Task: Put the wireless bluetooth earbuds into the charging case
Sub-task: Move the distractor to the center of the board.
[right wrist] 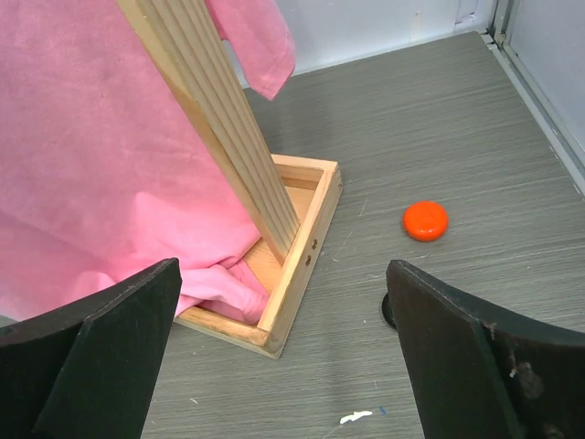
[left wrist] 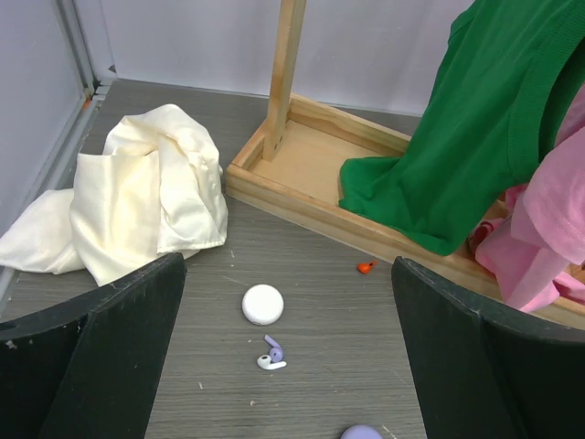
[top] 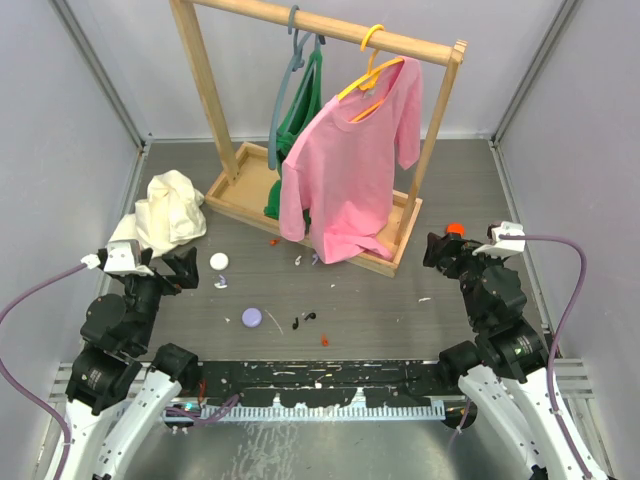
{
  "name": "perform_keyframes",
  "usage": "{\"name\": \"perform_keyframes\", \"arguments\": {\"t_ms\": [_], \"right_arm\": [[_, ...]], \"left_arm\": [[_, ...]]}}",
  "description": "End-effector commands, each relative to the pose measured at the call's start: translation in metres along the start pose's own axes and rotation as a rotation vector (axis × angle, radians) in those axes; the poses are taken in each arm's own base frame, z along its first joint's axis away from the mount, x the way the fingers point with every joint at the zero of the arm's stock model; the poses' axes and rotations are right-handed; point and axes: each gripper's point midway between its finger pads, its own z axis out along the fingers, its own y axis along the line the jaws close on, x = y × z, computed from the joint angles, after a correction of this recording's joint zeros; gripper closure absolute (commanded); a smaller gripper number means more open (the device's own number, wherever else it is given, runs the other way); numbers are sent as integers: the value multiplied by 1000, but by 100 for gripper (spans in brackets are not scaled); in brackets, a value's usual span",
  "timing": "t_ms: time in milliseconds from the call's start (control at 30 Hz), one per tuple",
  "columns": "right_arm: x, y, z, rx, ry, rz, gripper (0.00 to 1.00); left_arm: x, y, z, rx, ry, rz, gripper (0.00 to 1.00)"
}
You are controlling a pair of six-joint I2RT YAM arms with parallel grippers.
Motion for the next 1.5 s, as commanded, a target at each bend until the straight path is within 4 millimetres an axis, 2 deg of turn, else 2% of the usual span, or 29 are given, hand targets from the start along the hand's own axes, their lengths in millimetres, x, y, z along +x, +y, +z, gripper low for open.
{"name": "perform_keyframes", "arguments": {"t_ms": [0,200,300,567,833,1067,1167,1233,1467], "right_arm": [[-18,7,-2,-29,-58,23,0],[-9,17,-1,-83,-22,30,0],[2,26,3,-119,28,37,0],[45,57,16,-232,233,65,0],[107,78,20,-282,472,140,0],[155,105,17,-311,572,146,0],[169,113,19,-309,582,124,0],[180,112,24,-282,579,113,0],[197,122,45,-269,545,119,0]], "left_arm": [[-13,-5,2,19,-47,-17,2],[-13,-6,2,26,-45,-18,2],[-13,-6,3,27,-46,-17,2],[-11,-7,4,28,-36,-15,2],[-14,-4,0,19,-57,-20,2],[-14,-6,0,30,-55,-21,2],[-14,-6,-1,34,-58,-23,2],[-14,-7,-1,35,-60,-23,2],[-13,-7,-1,39,-55,-22,2]]}}
